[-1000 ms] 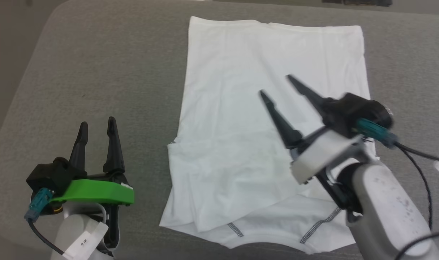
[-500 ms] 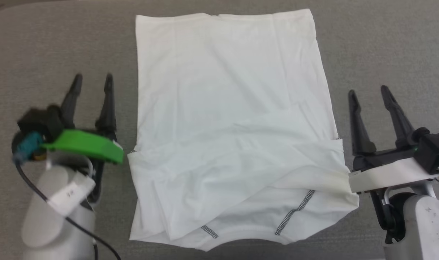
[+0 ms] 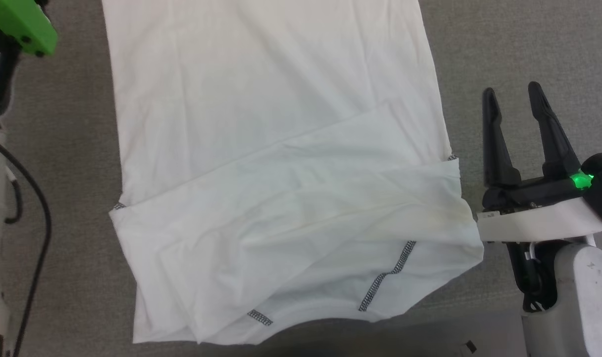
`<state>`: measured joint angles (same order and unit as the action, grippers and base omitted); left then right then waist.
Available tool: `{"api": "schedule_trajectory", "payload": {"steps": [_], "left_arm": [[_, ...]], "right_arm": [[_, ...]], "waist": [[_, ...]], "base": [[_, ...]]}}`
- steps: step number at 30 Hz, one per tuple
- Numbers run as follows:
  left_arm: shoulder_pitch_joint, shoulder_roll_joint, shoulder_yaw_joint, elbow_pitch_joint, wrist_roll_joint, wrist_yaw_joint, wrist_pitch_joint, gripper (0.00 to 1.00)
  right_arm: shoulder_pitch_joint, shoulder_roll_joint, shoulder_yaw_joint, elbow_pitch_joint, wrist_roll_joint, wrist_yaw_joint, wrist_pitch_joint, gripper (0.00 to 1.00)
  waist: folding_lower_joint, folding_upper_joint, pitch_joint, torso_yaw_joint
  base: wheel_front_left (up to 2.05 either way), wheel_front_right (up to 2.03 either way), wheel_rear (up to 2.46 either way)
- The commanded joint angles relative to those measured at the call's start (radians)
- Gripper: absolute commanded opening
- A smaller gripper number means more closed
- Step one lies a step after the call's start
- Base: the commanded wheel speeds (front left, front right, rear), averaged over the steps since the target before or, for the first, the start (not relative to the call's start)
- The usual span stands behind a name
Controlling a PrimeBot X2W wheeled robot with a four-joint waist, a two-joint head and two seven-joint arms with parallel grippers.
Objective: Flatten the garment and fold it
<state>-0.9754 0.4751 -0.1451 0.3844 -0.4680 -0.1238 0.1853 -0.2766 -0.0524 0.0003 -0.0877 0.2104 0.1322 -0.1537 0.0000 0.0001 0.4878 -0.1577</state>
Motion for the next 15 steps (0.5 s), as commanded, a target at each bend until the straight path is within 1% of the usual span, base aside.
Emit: {"api": "schedule_trajectory", "payload": {"steps": [1, 4, 7, 12, 15], "left_arm": [[-0.04, 0.021, -0.001, 0.018, -0.002, -0.005, 0.038, 1.0], [-0.116, 0.056, -0.001, 0.043, -0.006, 0.004, 0.142, 1.0], [-0.167, 0.076, -0.004, 0.053, -0.008, 0.02, 0.229, 1.0], [-0.211, 0.106, -0.005, 0.065, -0.004, 0.074, 0.368, 1.0], [-0.218, 0.121, 0.001, 0.061, -0.004, 0.108, 0.43, 1.0]], "right_arm": [[-0.017, 0.002, 0.008, 0.003, 0.015, -0.002, -0.015, 1.0], [-0.026, 0.002, 0.026, 0.007, 0.025, -0.002, -0.034, 1.0], [-0.029, 0.002, 0.037, 0.009, 0.034, -0.002, -0.05, 1.0], [-0.041, 0.002, 0.05, 0.01, 0.05, -0.002, -0.072, 1.0], [-0.051, 0.002, 0.06, 0.008, 0.057, -0.002, -0.081, 1.0]], "waist": [[0.0, -0.0001, 0.121, -0.101], [0.0, -0.0001, 0.168, -0.133], [0.0, -0.0001, 0.202, -0.152], [0.0, -0.0001, 0.239, -0.173], [0.0, -0.0001, 0.255, -0.181]], "base": [[0.0, 0.0, 0.0], [0.0, 0.0, 0.0], [0.0, 0.0, 0.0], [0.0, 0.0, 0.0], [0.0, 0.0, 0.0]]}}
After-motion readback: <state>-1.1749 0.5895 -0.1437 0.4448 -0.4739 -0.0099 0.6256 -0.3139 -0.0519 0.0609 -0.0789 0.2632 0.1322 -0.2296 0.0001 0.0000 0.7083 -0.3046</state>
